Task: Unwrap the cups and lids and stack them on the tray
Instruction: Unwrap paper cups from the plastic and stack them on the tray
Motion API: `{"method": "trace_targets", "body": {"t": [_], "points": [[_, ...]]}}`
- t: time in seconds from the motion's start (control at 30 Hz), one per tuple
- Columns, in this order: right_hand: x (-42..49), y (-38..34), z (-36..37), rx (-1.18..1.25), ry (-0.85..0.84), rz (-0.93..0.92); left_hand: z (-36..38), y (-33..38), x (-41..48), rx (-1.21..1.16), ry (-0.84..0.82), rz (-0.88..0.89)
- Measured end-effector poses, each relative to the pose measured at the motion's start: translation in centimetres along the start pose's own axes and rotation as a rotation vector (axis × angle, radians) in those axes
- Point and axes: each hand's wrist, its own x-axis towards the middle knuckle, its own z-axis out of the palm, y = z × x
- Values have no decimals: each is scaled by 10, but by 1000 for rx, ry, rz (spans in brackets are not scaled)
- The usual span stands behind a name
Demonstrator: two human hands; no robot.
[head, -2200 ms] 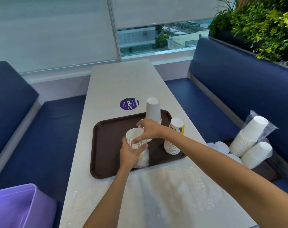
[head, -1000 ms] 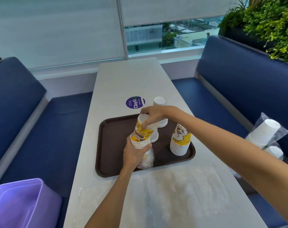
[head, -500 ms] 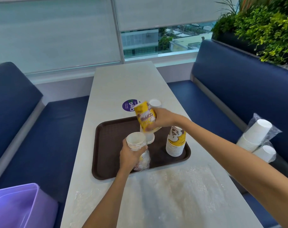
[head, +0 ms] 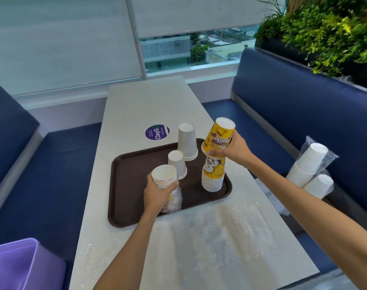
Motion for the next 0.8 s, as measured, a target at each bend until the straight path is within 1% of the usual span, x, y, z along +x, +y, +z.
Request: {"method": "trace_targets", "body": {"t": [0.2,0.27,0.37,0.4,0.47,0.53,0.57,0.6,0.67,0.7,0.8], "points": [[1,3,1,-46,-7,25,-1,0,-1,2,-6,1],[1,8,1,-82,-38,59,0,-1,0,-1,-9,0],[-2,14,2,-100,-132,115,0,-2,2,-6,-6,-2],[-2,15,4,-104,-122,116,0,-2,2,-8,-6,-4],[-3,11,9,-203,21,57,1,-2,3,-11,-10,-4],[-3,0,15,-319,178,-91,1,-3,4,-15,-12,1],[-3,-7,20,-345,208,-180,1,-3,4,-17,-13,1],[-4,-14,25,-344,196,-257,1,-3,4,-19,-14,1],[-4,-25,40,-334,70,-344,2,-3,5,-21,-14,4],[-4,-29,50,-345,-21,-342,2,-4,5,-24,-13,8],[-3,-37,82,-381,-304,-247,2,-5,5,-48,-10,13]]}}
